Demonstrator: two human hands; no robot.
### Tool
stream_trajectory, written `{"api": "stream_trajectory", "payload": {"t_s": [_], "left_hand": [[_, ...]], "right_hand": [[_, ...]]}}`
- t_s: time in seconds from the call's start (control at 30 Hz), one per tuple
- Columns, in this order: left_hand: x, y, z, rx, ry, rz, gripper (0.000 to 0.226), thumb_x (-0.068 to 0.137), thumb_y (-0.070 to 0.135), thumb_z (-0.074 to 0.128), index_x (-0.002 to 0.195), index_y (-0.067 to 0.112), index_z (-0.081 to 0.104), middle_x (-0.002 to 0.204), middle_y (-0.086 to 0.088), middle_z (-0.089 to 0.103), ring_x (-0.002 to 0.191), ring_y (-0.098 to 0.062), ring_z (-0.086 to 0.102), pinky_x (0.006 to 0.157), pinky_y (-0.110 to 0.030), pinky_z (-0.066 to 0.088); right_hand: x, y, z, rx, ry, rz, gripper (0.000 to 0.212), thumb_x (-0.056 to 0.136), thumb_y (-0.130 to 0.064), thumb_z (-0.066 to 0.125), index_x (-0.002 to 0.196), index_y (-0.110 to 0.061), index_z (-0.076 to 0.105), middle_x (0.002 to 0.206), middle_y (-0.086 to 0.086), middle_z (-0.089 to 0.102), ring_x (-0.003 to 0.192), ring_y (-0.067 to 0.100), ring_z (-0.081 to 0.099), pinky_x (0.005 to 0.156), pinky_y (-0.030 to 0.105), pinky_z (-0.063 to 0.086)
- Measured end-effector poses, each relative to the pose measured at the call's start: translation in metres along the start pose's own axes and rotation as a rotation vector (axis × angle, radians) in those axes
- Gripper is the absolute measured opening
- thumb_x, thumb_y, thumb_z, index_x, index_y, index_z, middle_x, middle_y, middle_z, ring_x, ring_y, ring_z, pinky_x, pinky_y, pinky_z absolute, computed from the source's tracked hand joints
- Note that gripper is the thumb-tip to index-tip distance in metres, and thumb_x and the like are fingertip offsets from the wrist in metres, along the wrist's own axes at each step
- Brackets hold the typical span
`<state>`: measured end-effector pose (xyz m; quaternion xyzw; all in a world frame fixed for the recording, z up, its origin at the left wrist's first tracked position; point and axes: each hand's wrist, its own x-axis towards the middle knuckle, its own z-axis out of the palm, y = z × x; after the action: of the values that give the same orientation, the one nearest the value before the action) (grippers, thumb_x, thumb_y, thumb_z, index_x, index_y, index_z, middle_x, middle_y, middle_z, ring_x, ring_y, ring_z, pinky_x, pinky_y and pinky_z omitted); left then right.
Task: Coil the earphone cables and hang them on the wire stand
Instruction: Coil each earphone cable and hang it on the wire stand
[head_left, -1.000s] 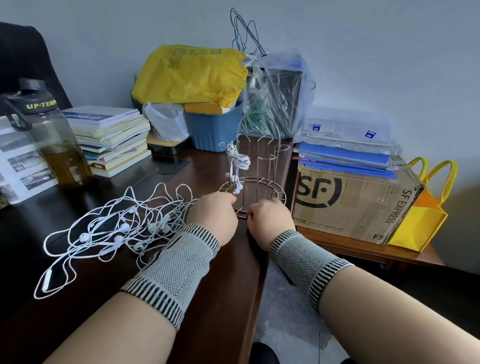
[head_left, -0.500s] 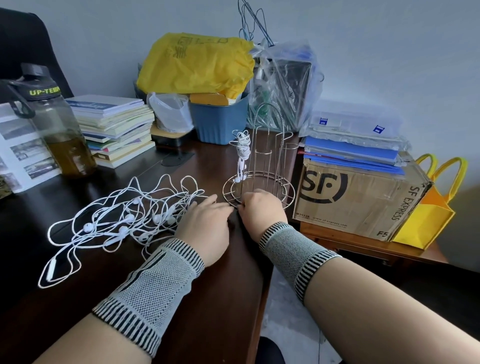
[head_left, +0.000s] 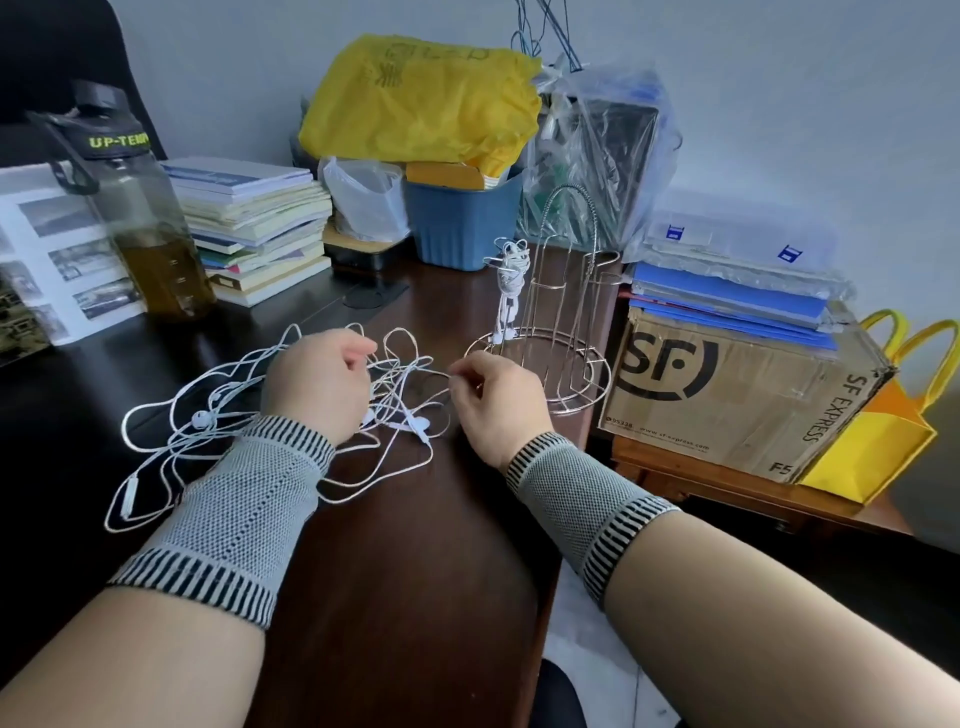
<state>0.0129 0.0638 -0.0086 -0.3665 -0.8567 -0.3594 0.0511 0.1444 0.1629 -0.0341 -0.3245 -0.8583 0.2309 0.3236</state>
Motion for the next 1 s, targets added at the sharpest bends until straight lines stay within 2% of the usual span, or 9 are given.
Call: {"api": "stream_trajectory", "payload": {"t_s": [0.07, 0.17, 0.27, 0.33, 0.43, 0.6, 0.73, 0.9, 1.0], "left_hand": [[0.001, -0.001, -0.002, -0.049, -0.053, 0.028, 0.023, 0.094, 0.011, 0.055, 0.106, 0.021, 0.073, 0.095, 0.008, 0.069, 0.089, -0.014, 0.064, 0.083, -0.025, 0.047], [0.001, -0.003, -0.001, -0.008, -0.21, 0.097, 0.028, 0.092, 0.008, 0.056, 0.099, 0.03, 0.072, 0.088, 0.01, 0.064, 0.067, -0.006, 0.056, 0.074, -0.024, 0.046], [-0.003, -0.002, 0.0, 0.159, -0.33, 0.129, 0.032, 0.088, 0.009, 0.056, 0.088, 0.039, 0.066, 0.09, 0.009, 0.055, 0.078, -0.012, 0.055, 0.081, -0.028, 0.048], [-0.004, -0.001, -0.002, 0.173, -0.322, 0.125, 0.029, 0.087, 0.01, 0.058, 0.081, 0.038, 0.065, 0.094, 0.007, 0.059, 0.089, -0.016, 0.058, 0.087, -0.031, 0.049], [-0.005, -0.001, -0.003, 0.116, -0.293, 0.104, 0.026, 0.087, 0.014, 0.062, 0.073, 0.035, 0.062, 0.094, 0.004, 0.065, 0.088, -0.018, 0.062, 0.086, -0.034, 0.051], [-0.004, -0.002, -0.001, 0.092, -0.262, 0.09, 0.016, 0.087, 0.017, 0.064, 0.078, 0.03, 0.065, 0.083, 0.01, 0.06, 0.086, -0.018, 0.062, 0.082, -0.031, 0.051], [-0.003, 0.0, -0.002, 0.075, -0.241, 0.094, 0.012, 0.086, 0.017, 0.065, 0.08, 0.027, 0.065, 0.073, 0.015, 0.056, 0.083, -0.017, 0.061, 0.077, -0.027, 0.049], [-0.003, -0.001, -0.002, 0.061, -0.169, 0.077, 0.016, 0.083, 0.018, 0.065, 0.073, 0.03, 0.06, 0.076, 0.012, 0.059, 0.082, -0.02, 0.062, 0.079, -0.033, 0.053], [-0.002, -0.003, 0.0, 0.036, -0.14, 0.076, 0.02, 0.084, 0.016, 0.064, 0.071, 0.031, 0.06, 0.075, 0.011, 0.059, 0.083, -0.021, 0.063, 0.079, -0.034, 0.053]], "right_hand": [[0.001, -0.006, 0.001, 0.038, -0.076, 0.083, 0.02, 0.09, -0.021, 0.053, 0.101, -0.019, 0.069, 0.094, 0.002, 0.072, 0.091, 0.021, 0.064, 0.087, 0.029, 0.049], [0.004, -0.005, 0.003, 0.088, -0.112, 0.117, 0.019, 0.09, -0.019, 0.052, 0.094, -0.022, 0.07, 0.083, 0.0, 0.072, 0.082, 0.021, 0.066, 0.084, 0.028, 0.051], [0.006, -0.004, 0.003, 0.012, -0.187, 0.099, 0.014, 0.088, -0.022, 0.058, 0.09, -0.025, 0.071, 0.071, -0.012, 0.061, 0.074, 0.013, 0.059, 0.075, 0.021, 0.047], [0.007, -0.006, 0.004, -0.025, -0.251, 0.076, 0.009, 0.085, -0.026, 0.063, 0.086, -0.026, 0.072, 0.071, -0.013, 0.06, 0.077, 0.012, 0.061, 0.074, 0.021, 0.048], [0.004, -0.009, 0.003, -0.047, -0.328, 0.042, 0.009, 0.082, -0.033, 0.066, 0.083, -0.027, 0.072, 0.078, -0.01, 0.065, 0.081, 0.012, 0.062, 0.077, 0.023, 0.049], [-0.002, -0.008, 0.003, -0.072, -0.367, -0.096, 0.017, 0.085, -0.033, 0.065, 0.098, -0.027, 0.074, 0.09, -0.01, 0.055, 0.086, 0.009, 0.054, 0.083, 0.02, 0.042], [-0.002, -0.005, 0.007, -0.119, -0.398, -0.167, 0.016, 0.082, -0.038, 0.069, 0.094, -0.027, 0.071, 0.092, -0.007, 0.053, 0.092, 0.014, 0.054, 0.086, 0.023, 0.042], [-0.003, -0.003, 0.002, -0.024, -0.361, -0.096, 0.016, 0.08, -0.032, 0.073, 0.079, -0.022, 0.06, 0.075, -0.011, 0.054, 0.072, 0.008, 0.051, 0.075, 0.024, 0.044], [-0.006, 0.001, -0.001, 0.075, -0.351, -0.047, 0.019, 0.078, -0.029, 0.077, 0.074, -0.024, 0.059, 0.064, -0.014, 0.055, 0.06, 0.001, 0.05, 0.068, 0.018, 0.044]]}}
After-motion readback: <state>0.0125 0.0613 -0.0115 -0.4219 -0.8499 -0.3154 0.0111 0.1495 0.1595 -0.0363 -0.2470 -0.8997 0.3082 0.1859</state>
